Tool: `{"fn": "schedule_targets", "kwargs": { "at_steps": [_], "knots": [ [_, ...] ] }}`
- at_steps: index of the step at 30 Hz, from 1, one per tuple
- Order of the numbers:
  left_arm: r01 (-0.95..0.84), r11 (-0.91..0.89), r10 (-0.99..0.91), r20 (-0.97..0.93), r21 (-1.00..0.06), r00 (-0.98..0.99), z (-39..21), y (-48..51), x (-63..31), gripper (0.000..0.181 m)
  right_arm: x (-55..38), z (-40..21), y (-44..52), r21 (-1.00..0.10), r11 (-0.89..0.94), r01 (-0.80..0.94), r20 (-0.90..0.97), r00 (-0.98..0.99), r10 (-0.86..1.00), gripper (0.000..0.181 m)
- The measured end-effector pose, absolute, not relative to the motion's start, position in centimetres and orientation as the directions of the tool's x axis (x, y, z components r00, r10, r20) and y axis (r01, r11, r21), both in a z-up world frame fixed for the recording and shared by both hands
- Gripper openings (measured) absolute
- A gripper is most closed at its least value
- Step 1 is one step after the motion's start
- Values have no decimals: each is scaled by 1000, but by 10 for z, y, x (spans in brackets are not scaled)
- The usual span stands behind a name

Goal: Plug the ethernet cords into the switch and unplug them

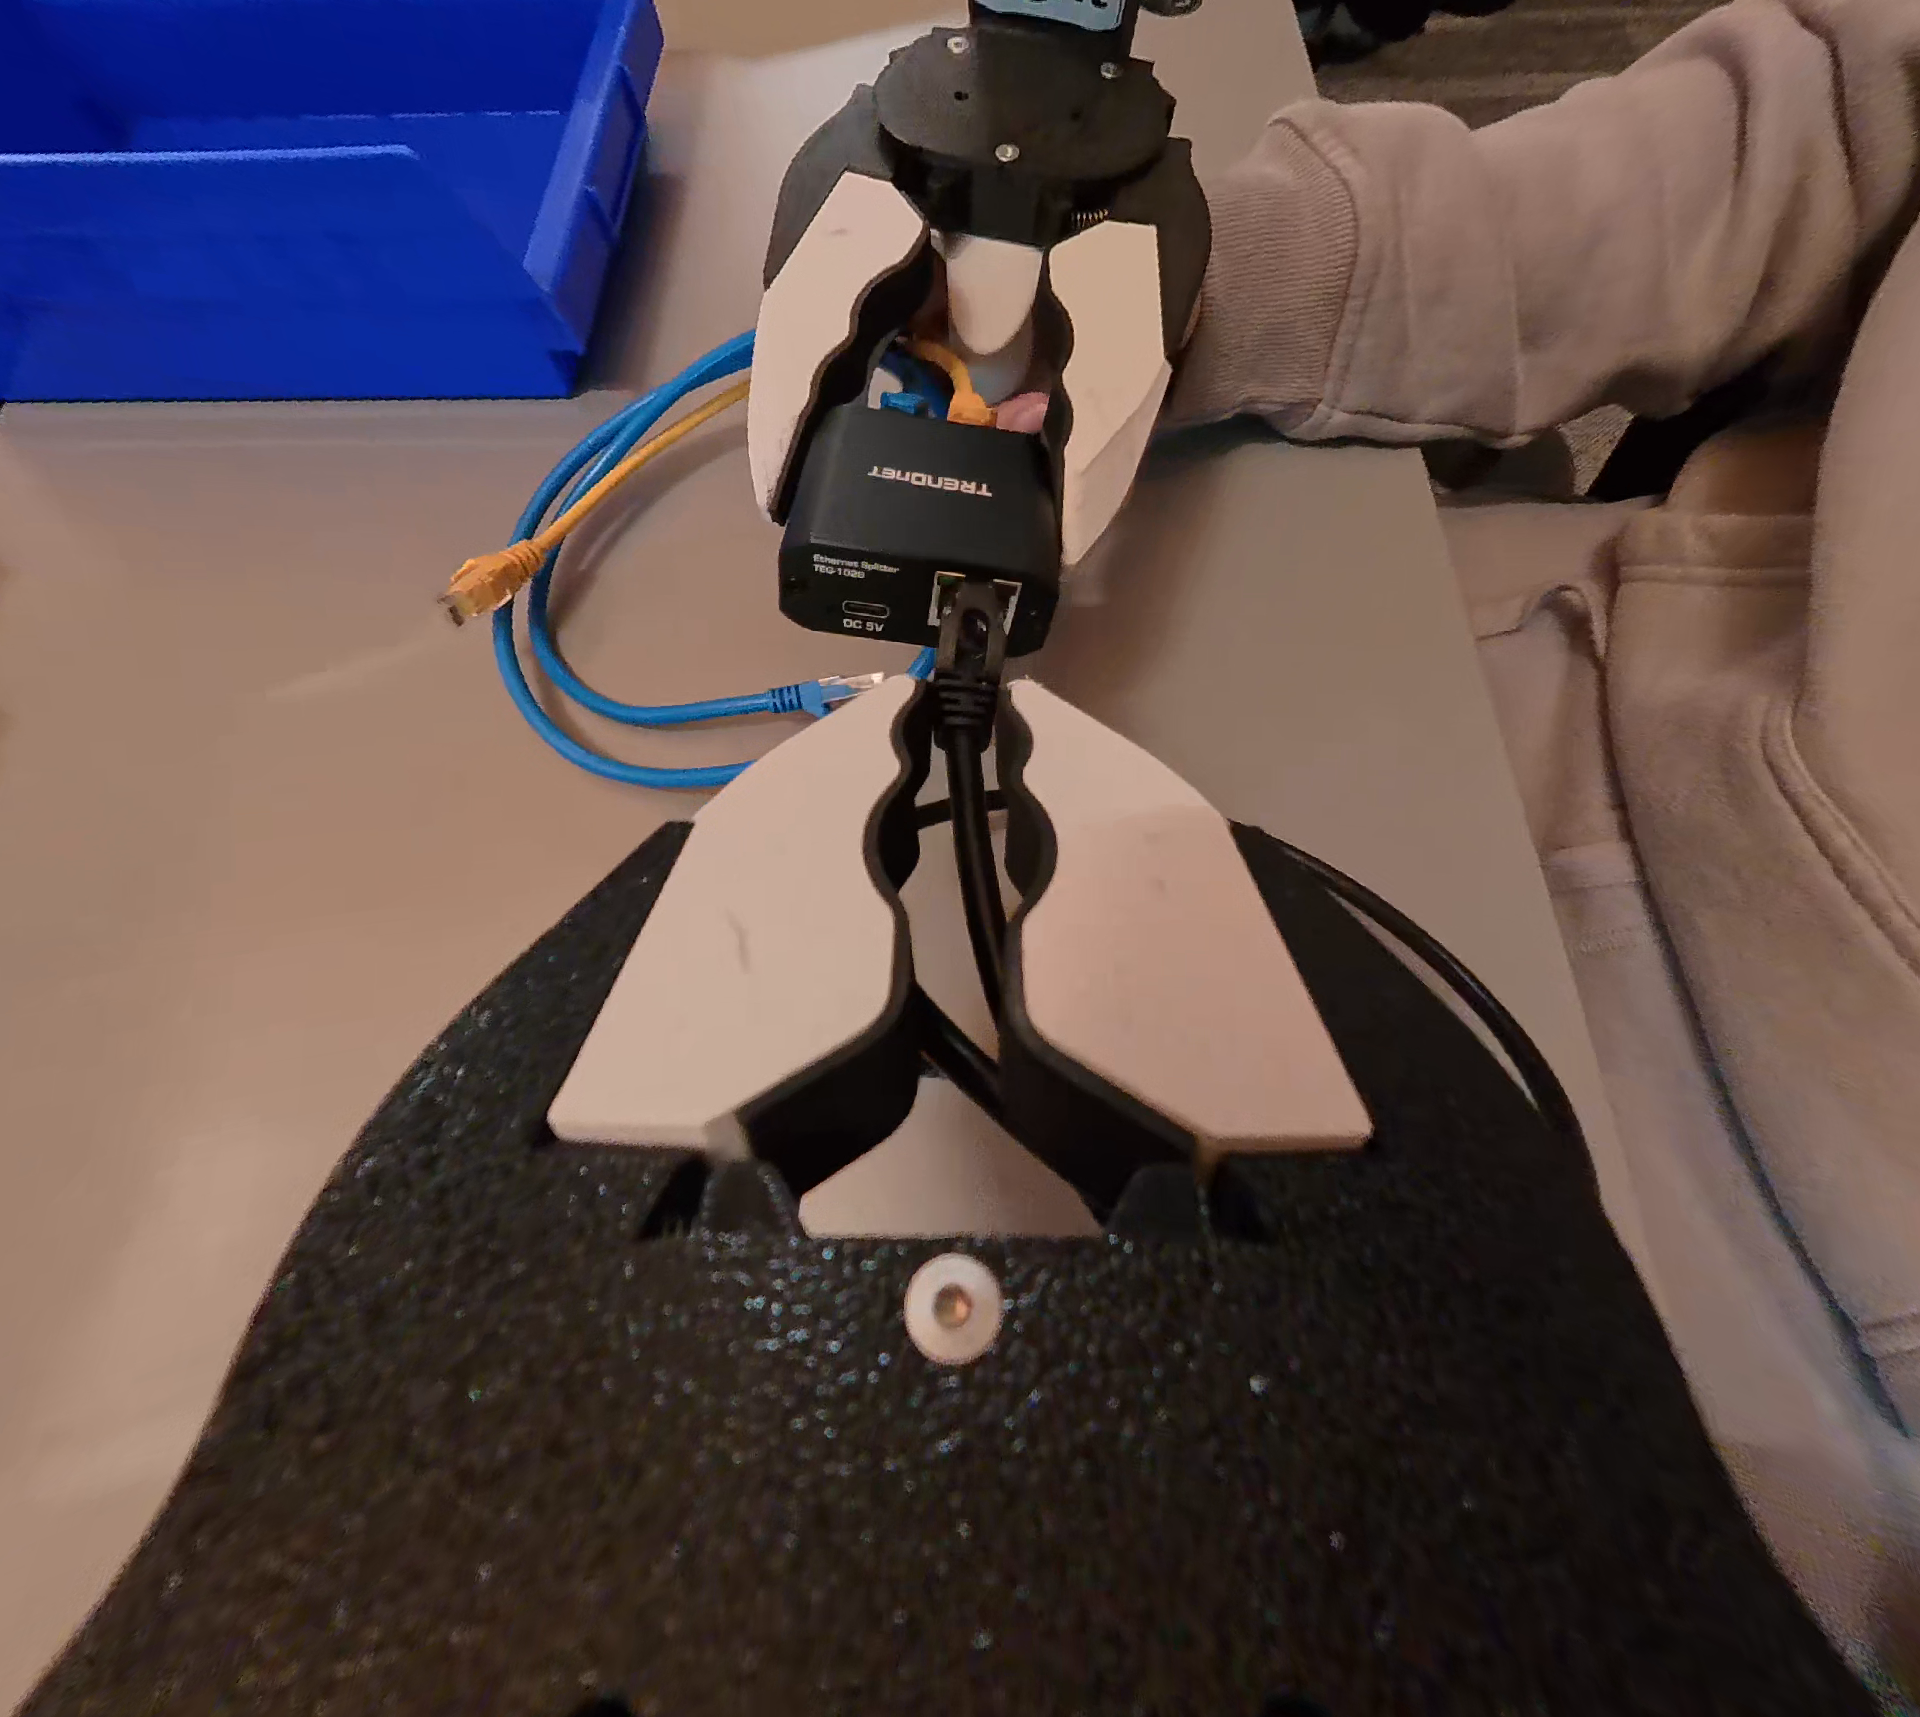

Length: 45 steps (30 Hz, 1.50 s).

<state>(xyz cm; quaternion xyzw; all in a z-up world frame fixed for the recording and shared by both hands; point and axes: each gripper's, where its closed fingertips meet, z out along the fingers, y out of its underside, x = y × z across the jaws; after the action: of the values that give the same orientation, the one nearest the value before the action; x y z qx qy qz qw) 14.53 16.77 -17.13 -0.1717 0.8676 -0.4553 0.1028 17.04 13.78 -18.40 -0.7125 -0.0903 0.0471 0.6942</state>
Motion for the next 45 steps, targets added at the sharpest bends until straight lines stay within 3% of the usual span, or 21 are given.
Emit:
{"fn": "schedule_targets", "kwargs": {
  "at_steps": [11,18,23,25,27,30,33,38,45],
  "knots": [
    [-154,501,-399,-69,-852,-914,-166,162,145,10,169,-177,135,-999,30,31,37,977,208,61],
    [-157,571,-385,-94,-806,-918,-177,164,143,10,167,-183,138,-999,-13,46,43,976,213,61],
    [-140,467,-418,-79,-873,-905,-164,161,144,11,169,-178,137,-999,27,34,39,977,210,61],
    [-56,399,-443,-139,-915,-886,-139,161,145,27,168,-177,137,-999,37,39,46,977,208,61],
    [3,270,-537,-153,-963,-830,-105,179,146,50,167,-173,134,-996,51,71,80,976,203,61],
    [35,35,-685,-50,-999,-726,-78,230,144,59,161,-150,126,-984,58,166,175,963,205,61],
    [44,-126,-790,73,-991,-609,-94,282,141,60,165,-117,115,-954,52,297,301,943,143,62],
    [-96,-131,-803,162,-987,-574,-161,290,134,60,201,-47,86,-864,-5,504,504,862,-52,61],
    [-92,-109,-781,142,-990,-609,-177,275,128,56,315,50,19,-651,-429,627,753,604,-261,62]
  ]
}}
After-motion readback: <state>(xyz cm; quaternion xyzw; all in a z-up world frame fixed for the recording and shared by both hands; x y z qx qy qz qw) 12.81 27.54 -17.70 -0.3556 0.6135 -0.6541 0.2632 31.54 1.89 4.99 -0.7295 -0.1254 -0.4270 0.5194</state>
